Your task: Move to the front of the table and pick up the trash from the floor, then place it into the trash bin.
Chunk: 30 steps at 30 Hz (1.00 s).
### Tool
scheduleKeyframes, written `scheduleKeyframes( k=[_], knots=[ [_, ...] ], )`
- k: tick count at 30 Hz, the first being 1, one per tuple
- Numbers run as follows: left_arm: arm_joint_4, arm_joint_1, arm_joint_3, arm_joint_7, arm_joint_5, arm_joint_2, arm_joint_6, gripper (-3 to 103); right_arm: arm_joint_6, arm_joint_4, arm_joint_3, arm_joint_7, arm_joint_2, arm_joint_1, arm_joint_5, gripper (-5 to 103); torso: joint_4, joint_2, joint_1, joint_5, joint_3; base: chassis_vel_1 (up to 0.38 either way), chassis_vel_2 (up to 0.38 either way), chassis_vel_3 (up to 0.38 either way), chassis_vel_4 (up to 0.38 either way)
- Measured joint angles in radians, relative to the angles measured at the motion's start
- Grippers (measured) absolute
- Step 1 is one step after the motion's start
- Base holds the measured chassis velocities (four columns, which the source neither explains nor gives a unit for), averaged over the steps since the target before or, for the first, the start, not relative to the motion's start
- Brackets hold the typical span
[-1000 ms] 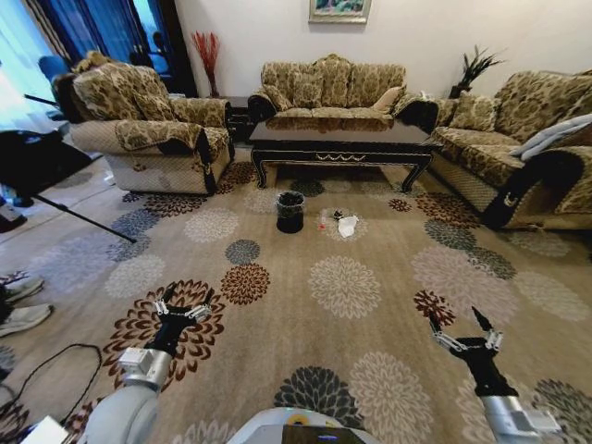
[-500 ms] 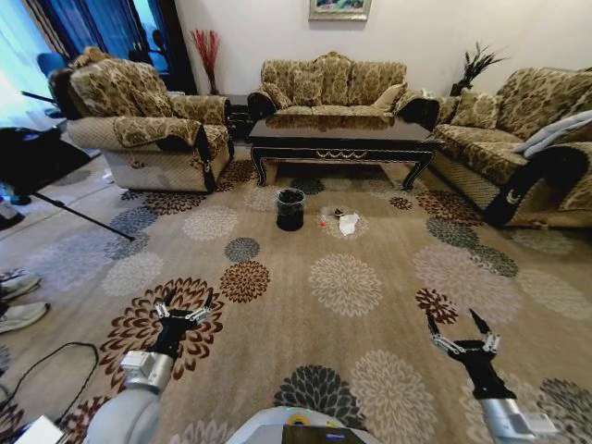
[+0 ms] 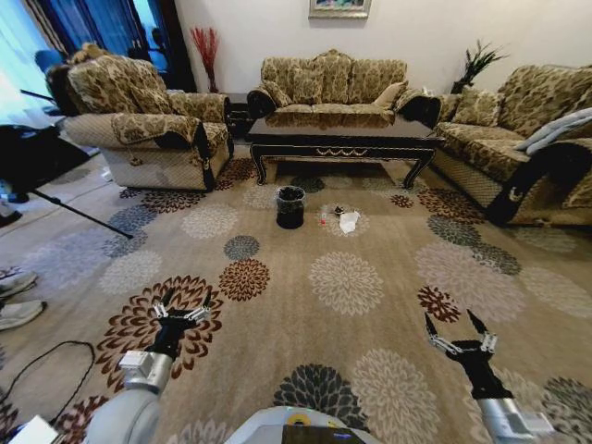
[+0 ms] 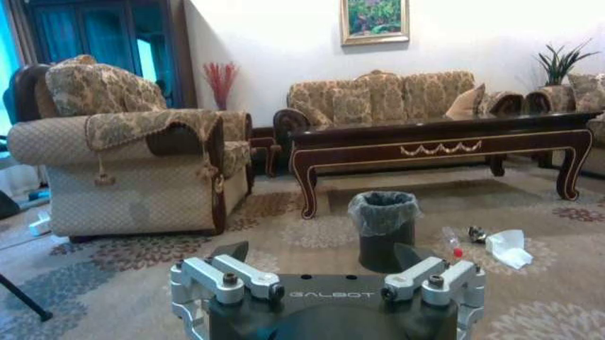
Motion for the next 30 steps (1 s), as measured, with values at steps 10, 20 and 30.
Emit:
scheduleKeyframes(
  k=[10,20,30],
  knots=[
    [-0.007,-0.005,0.002,0.0,0.001,0.008,0.005,100,0.003,-0.001,0.002,-0.001,0.0,-0.002,0.001,100,0.0,-0.042,-0.014,0.0,-0.029,0.0,0.0,0.0,0.0],
    [-0.008,-0.007,0.002,-0.001,0.002,0.009,0.007,100,0.003,-0.001,0.004,0.0,-0.002,-0.001,0.004,100,0.0,-0.079,-0.025,0.0,-0.053,0.0,0.0,0.0,0.0],
    [-0.001,-0.009,-0.005,0.0,-0.002,0.006,0.004,100,0.003,-0.003,0.003,0.0,0.0,0.0,0.003,100,0.0,-0.118,-0.036,0.0,-0.081,0.0,0.0,0.0,0.0]
  ],
)
